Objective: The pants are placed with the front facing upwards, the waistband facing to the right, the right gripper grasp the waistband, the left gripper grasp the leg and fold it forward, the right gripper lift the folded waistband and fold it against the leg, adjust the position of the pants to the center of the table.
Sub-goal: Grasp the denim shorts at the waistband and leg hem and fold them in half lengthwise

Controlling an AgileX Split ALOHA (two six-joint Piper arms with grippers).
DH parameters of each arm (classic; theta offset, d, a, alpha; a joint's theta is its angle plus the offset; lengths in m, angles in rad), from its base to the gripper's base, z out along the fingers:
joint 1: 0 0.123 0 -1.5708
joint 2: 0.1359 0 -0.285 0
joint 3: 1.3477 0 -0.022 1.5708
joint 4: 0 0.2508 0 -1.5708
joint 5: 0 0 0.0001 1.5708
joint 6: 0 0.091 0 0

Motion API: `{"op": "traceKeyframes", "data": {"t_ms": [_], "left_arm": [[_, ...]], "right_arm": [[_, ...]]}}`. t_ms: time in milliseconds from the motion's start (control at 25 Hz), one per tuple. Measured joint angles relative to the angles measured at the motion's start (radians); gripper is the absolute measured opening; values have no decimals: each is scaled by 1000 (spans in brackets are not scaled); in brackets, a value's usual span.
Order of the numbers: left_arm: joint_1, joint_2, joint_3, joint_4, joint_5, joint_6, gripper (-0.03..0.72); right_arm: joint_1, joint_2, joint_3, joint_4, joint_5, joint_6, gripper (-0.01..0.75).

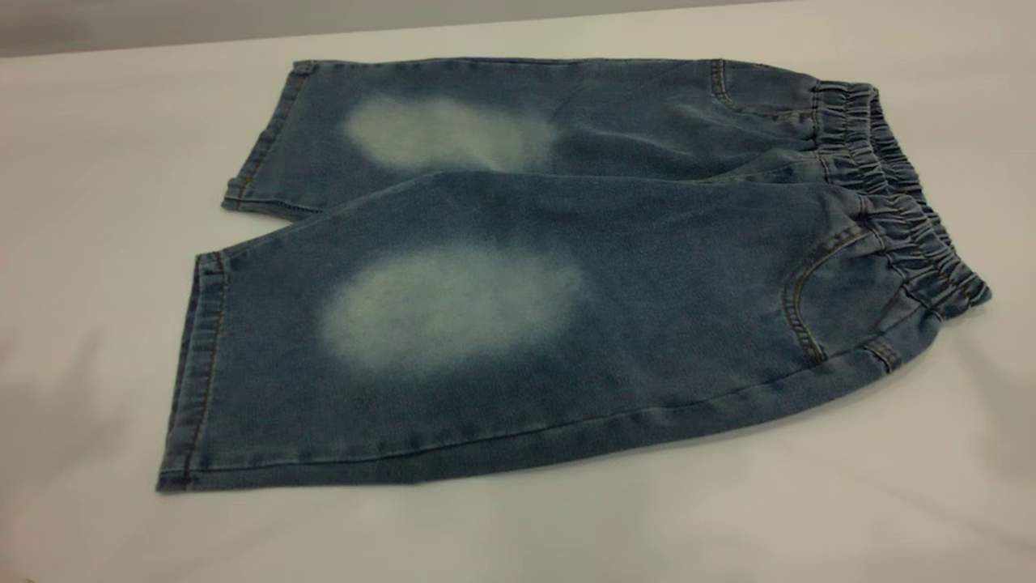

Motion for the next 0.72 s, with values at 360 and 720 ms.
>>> {"op": "traceKeyframes", "data": {"t_ms": [360, 720], "left_arm": [[-1, 311, -61, -36, -172, 11, 464], [-1, 453, -67, -25, -225, 21, 464]], "right_arm": [[0, 294, 0, 5, -75, -8, 532], [-1, 509, -1, 54, -125, -29, 532]]}}
